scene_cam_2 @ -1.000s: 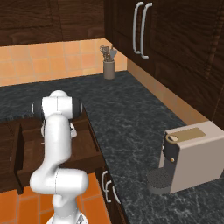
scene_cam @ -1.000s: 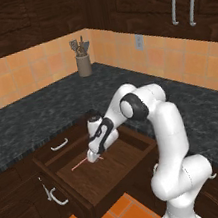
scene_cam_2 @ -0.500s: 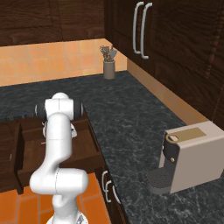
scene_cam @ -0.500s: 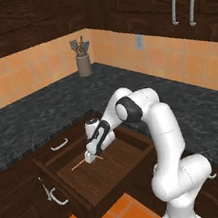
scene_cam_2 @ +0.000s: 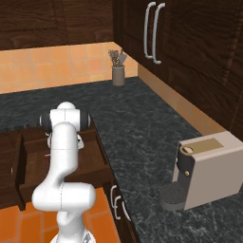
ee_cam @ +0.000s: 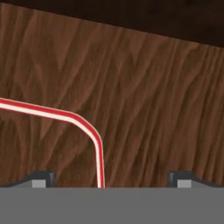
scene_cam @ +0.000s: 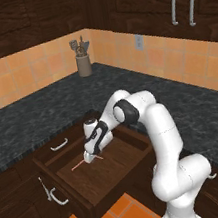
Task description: Take a straw from the drawer in front and place it inside the glass cup on the dining counter.
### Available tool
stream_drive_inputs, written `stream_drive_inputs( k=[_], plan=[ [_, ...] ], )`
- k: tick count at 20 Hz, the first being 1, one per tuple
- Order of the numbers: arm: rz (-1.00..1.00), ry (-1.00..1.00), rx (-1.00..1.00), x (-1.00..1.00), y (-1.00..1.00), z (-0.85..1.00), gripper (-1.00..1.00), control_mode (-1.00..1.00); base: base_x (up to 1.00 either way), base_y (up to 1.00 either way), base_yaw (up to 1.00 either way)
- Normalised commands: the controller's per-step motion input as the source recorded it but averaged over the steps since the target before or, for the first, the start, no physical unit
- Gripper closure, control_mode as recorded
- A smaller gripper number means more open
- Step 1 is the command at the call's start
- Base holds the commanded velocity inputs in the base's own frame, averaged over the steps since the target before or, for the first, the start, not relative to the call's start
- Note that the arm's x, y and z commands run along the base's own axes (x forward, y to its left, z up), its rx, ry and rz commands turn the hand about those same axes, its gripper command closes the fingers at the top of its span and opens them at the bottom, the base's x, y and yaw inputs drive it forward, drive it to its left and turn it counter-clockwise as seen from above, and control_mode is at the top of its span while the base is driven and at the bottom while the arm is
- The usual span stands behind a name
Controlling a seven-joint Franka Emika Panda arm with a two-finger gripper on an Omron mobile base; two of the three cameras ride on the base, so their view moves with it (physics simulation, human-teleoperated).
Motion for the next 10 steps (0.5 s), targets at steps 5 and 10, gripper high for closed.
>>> stream_drive_inputs(
  k=[5, 10],
  plan=[
    [0.0, 0.0, 0.0, 0.0, 0.0, -0.21, 1.0, -1.0, 0.0, 0.0, 0.0],
    [0.0, 0.0, 0.0, 0.0, 0.0, -0.09, 1.0, -1.0, 0.0, 0.0, 0.0]
  ],
)
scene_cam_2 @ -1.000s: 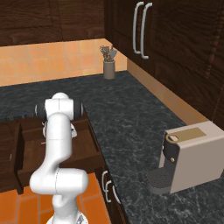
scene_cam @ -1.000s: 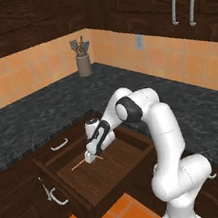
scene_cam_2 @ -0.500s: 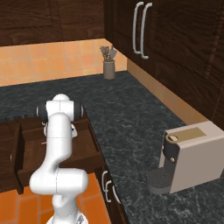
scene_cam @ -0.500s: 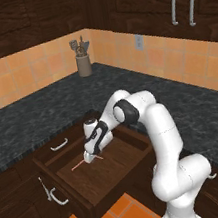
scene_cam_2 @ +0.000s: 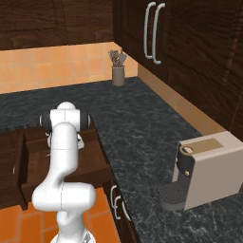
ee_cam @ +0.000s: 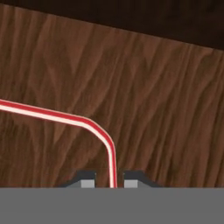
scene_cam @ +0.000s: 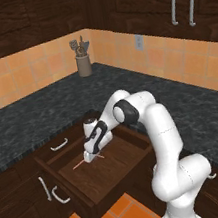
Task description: Take a straw from the drawer in front and place it inside the glass cup on the dining counter.
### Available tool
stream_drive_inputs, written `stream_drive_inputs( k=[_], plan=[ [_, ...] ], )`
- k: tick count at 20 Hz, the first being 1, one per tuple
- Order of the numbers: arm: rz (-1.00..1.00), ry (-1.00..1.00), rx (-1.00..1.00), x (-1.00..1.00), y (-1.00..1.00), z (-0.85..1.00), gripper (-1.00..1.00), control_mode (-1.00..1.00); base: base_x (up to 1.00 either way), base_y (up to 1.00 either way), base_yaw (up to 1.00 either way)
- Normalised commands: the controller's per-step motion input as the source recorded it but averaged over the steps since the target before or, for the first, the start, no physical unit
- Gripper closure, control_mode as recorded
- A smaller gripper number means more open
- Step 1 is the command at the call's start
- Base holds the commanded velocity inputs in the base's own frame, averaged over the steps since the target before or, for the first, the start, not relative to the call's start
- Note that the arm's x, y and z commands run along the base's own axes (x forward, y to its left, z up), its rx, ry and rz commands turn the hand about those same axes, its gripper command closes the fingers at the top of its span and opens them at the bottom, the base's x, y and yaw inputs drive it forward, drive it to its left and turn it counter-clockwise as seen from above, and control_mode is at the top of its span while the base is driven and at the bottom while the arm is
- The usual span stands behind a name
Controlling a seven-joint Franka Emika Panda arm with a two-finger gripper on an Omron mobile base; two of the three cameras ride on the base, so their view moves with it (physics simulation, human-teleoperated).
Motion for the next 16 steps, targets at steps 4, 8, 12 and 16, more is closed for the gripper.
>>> stream_drive_inputs(
  k=[4, 8, 12, 16],
  plan=[
    [0.0, 0.0, 0.0, 0.0, 0.0, -0.01, 1.0, -1.0, 0.0, 0.0, 0.0],
    [0.0, -0.01, 0.0, -0.1, 0.0, 0.02, 1.0, -1.0, 0.0, 0.0, 0.0],
    [0.0, -0.14, 0.05, -0.42, -0.06, 0.75, 1.0, -1.0, 0.0, 0.0, 0.0],
    [0.0, -0.17, 0.11, -0.27, -0.25, 1.0, 1.0, -1.0, 0.0, 0.0, 0.0]
  ],
)
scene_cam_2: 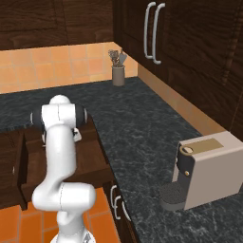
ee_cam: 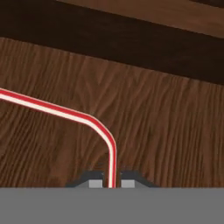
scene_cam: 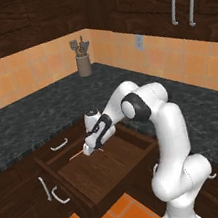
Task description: Take a straw from the drawer in front and place it inside the glass cup on the dining counter.
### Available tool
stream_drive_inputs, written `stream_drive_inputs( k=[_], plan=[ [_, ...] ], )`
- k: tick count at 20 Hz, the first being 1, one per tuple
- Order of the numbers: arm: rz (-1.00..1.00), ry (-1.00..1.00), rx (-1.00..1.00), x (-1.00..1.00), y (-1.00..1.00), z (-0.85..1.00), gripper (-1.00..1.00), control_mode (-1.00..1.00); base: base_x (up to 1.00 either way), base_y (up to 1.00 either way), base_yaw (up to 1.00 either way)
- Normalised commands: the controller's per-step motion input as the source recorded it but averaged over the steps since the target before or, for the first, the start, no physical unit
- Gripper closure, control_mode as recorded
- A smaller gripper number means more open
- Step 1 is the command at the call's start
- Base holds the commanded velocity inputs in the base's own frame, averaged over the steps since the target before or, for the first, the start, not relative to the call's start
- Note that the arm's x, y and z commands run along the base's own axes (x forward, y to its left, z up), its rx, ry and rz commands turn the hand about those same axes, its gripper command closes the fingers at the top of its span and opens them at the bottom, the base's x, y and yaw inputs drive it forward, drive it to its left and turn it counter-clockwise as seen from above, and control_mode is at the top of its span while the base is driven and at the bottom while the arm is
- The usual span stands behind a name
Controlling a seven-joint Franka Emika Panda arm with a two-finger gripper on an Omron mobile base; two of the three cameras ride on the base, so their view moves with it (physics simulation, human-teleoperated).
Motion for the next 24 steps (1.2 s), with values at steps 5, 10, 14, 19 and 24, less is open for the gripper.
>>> stream_drive_inputs(
  k=[5, 10, 14, 19, 24],
  plan=[
    [0.0, -0.04, 0.14, -0.03, -0.17, 1.0, 1.0, -1.0, 0.0, 0.0, 0.0],
    [0.0, -0.04, 0.1, -0.06, -0.11, 1.0, 1.0, -1.0, 0.0, 0.0, 0.0],
    [0.0, -0.04, 0.05, -0.02, -0.02, 1.0, 1.0, -1.0, 0.0, 0.0, 0.0],
    [-0.01, -0.01, 0.0, -0.02, 0.0, 1.0, 1.0, -1.0, 0.0, 0.0, 0.0],
    [-0.04, 0.02, -0.02, -0.22, -0.13, 1.0, 1.0, -1.0, 0.0, 0.0, 0.0]
  ],
)
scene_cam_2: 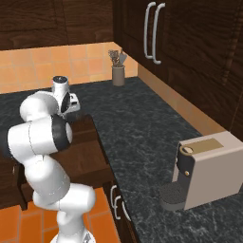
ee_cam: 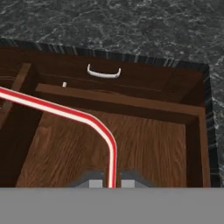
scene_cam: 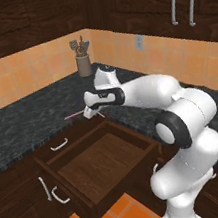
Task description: Take a straw from the drawer in front and place it inside the glass cup on the dining counter.
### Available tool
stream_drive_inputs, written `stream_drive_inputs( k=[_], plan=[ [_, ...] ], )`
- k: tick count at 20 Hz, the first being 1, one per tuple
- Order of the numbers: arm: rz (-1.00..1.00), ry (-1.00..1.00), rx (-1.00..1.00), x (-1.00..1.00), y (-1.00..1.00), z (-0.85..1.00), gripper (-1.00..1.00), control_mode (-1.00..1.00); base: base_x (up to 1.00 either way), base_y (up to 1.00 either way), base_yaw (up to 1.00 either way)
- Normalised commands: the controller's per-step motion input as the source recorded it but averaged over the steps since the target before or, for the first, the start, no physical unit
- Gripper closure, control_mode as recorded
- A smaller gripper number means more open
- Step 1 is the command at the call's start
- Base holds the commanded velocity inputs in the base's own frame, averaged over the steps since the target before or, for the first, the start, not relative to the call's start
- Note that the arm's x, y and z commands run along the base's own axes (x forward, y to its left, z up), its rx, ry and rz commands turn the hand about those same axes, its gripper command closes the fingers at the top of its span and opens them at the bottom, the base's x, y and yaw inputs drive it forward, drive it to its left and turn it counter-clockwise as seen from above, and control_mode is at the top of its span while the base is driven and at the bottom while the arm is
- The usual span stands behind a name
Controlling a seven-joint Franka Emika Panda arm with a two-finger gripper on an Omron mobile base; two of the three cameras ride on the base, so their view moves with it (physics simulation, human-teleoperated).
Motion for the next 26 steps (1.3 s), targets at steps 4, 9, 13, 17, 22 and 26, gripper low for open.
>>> stream_drive_inputs(
  k=[4, 9, 13, 17, 22, 26],
  plan=[
    [-0.03, 0.11, -0.09, -0.61, -0.37, 1.0, 1.0, -1.0, 0.0, 0.0, 0.0],
    [-0.03, 0.1, -0.14, -0.77, -0.47, 0.69, 1.0, -1.0, 0.0, 0.0, 0.0],
    [-0.08, 0.03, -0.13, -0.64, -0.5, 0.24, 1.0, -1.0, 0.0, 0.0, 0.0],
    [-0.11, 0.0, -0.01, -0.64, -0.57, 0.03, 1.0, -1.0, 0.0, 0.0, 0.0],
    [-0.05, 0.0, 0.0, -0.45, -0.39, 0.0, 1.0, 1.0, -0.2, -0.06, -0.01],
    [0.0, 0.0, 0.0, 0.0, 0.0, 0.0, 1.0, 1.0, -1.0, -0.19, -0.05]
  ],
)
